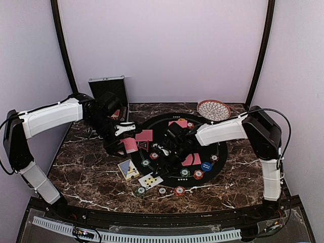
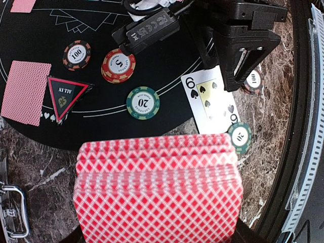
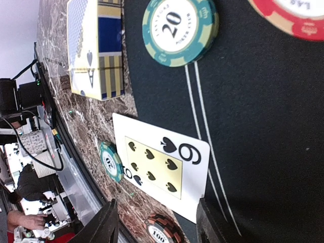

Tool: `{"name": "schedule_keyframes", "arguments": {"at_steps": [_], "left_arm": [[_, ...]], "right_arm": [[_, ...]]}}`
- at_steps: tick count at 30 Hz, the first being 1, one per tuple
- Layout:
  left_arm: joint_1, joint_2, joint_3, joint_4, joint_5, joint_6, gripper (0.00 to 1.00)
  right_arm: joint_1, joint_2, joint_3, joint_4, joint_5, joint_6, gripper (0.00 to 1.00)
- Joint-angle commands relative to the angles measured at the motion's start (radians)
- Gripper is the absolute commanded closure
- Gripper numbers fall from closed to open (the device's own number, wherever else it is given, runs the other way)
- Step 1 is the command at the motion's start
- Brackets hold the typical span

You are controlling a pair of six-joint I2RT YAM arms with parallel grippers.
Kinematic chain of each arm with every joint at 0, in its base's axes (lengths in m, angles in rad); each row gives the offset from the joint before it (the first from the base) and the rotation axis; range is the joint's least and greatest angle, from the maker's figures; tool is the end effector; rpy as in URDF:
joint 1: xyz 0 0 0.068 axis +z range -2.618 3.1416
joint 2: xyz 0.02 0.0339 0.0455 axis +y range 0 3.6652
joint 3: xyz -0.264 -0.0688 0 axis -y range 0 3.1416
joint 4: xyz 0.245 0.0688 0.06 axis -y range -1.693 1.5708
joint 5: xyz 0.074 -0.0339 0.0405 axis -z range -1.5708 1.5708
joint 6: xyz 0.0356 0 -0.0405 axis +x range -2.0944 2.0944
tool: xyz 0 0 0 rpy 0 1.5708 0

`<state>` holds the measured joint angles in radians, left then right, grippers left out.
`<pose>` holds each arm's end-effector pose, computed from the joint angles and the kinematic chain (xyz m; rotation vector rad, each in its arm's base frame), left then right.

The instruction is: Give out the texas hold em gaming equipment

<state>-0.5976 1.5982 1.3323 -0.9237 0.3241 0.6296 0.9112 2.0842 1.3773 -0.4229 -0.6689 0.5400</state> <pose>0.2577 -0.1891 0.2709 1.6389 2.1778 -0.4369 0.2390 0.3442 0.1378 0.7293 -2.7053 -1.1417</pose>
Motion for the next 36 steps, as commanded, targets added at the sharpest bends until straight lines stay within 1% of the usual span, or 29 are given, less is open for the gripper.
{"name": "schedule_keyframes", "arguments": {"at_steps": [1, 8, 9, 11, 14, 18, 22, 24, 27, 36], "left_arm": [[0.006, -0.045, 0.019, -0.023, 0.019, 0.014, 1.0], [0.007, -0.048, 0.018, -0.027, 0.019, 0.016, 1.0], [0.007, -0.049, 0.017, -0.027, 0.019, 0.016, 1.0], [0.007, -0.053, 0.013, -0.027, 0.021, 0.018, 1.0], [0.007, -0.058, 0.009, -0.026, 0.026, 0.022, 1.0], [0.006, -0.056, 0.012, -0.021, 0.034, 0.026, 1.0], [0.006, -0.045, 0.021, -0.025, 0.043, 0.025, 1.0], [0.006, -0.044, 0.022, -0.026, 0.046, 0.025, 1.0], [0.005, -0.043, 0.026, -0.024, 0.047, 0.023, 1.0], [0.005, -0.045, 0.024, 0.008, 0.063, 0.0, 1.0]], "right_arm": [[0.019, 0.046, 0.036, -0.037, -0.05, 0.002, 0.47], [0.038, 0.087, 0.13, 0.017, -0.143, 0.039, 0.46], [0.033, 0.078, 0.137, 0.031, -0.166, 0.051, 0.46], [0.005, 0.034, 0.113, 0.113, -0.209, 0.11, 0.44], [-0.053, -0.06, 0.052, 0.226, -0.218, 0.193, 0.41], [-0.103, -0.112, 0.061, 0.228, -0.189, 0.212, 0.35], [-0.111, -0.097, 0.099, 0.268, -0.171, 0.262, 0.29], [-0.11, -0.086, 0.108, 0.331, -0.173, 0.31, 0.28], [-0.103, -0.061, 0.123, 0.398, -0.184, 0.361, 0.26], [-0.056, 0.022, 0.195, 0.463, -0.211, 0.419, 0.26]]}}
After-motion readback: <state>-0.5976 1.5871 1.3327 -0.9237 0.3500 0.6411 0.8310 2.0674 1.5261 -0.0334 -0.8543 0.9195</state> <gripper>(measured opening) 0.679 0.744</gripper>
